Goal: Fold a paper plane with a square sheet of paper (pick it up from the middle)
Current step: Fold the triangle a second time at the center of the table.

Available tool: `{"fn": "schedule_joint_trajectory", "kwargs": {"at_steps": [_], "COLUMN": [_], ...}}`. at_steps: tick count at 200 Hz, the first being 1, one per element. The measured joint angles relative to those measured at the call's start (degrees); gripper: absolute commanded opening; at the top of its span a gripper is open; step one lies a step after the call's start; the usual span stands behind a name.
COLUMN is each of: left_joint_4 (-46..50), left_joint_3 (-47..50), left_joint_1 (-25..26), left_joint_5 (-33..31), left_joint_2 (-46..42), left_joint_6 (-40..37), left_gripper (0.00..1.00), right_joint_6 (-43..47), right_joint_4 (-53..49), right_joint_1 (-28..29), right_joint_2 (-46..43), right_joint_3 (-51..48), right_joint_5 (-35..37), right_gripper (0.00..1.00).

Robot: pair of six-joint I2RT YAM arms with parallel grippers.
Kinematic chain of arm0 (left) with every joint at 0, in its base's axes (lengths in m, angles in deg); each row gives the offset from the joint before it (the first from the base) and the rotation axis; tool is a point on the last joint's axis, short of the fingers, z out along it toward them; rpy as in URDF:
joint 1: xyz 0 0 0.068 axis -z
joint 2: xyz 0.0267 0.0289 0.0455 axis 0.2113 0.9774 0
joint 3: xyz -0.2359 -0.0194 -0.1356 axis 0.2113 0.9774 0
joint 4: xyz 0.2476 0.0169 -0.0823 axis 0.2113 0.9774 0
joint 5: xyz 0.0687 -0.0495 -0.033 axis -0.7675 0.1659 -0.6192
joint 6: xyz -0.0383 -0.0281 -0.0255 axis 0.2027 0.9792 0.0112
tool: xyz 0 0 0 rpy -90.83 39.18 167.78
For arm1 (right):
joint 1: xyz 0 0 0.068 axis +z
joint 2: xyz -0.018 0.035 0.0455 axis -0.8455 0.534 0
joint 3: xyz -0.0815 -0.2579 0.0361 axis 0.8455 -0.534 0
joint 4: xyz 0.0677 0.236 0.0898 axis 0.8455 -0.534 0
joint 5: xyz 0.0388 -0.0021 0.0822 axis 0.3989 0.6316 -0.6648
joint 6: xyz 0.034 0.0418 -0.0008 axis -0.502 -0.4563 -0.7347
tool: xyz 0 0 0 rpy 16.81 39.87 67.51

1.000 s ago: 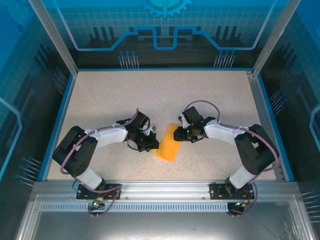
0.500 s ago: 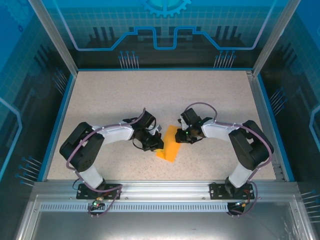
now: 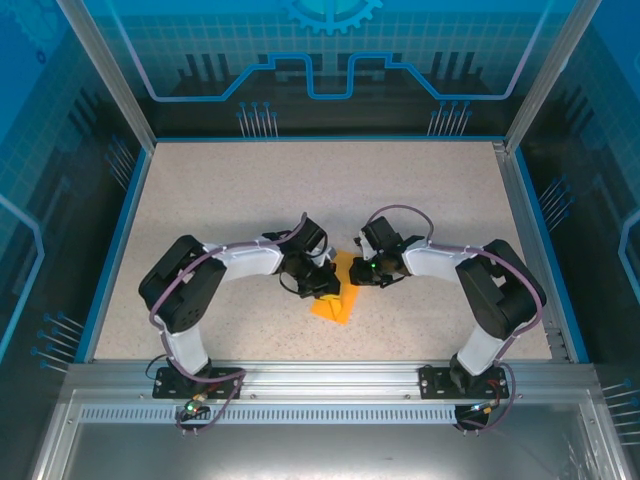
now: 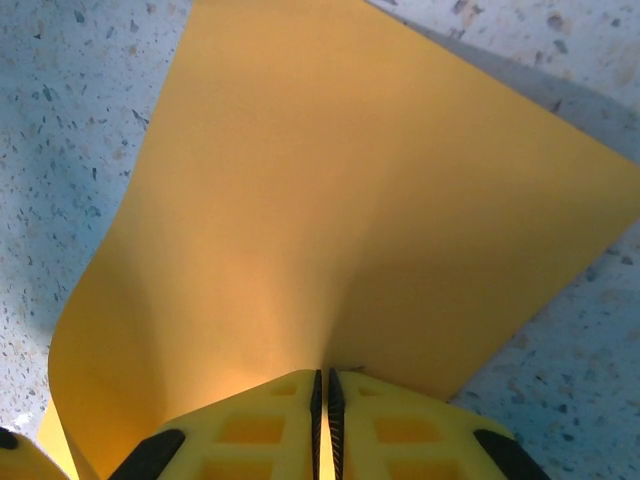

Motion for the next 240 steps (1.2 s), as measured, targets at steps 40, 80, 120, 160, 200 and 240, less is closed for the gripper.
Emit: {"fn": "schedule_joint_trajectory", "kwargs": {"at_steps": [40,80,120,160,200,240], "left_joint_4": [0.0,0.0,-0.4,-0.6,-0.9,-0.9], "left_joint_3": [-1.7,-4.0,-5.2,-5.3,-5.7,-5.8], "left_joint_1": [0.2,0.2,0.2,0.2,0.5,0.5], "left_joint_5": [0.0,-0.6,-1.6,-2.2,-2.2,-2.2], "left_joint_2": [1.8,3.4,5.1,5.2,6.2,6.5], "left_joint_6": [0.3,0.7,1.9,2.1,2.1,2.1], "left_gripper": [0.03,0.04,0.03,0.04,0.04,0.05], "right_joint_6": [0.0,0.0,0.0,0.0,0.0,0.0], "right_joint_4": [1.2,2.1,2.5,2.7,3.0,3.5], "right_joint_1": [0.0,-0.1,-0.1,-0.4,-0.4,-0.5], "right_joint_2": [0.0,0.0,0.2,0.3,0.4,0.4], "right_joint_3": [-0.5,-0.9,-0.9,-0.9,-1.0,-1.3], "right_joint_5": [-0.5,-1.3,-1.7,-2.4,-2.6,-2.8], "right_gripper": [0.13,0.12,0.12,0.12,0.12,0.12]}}
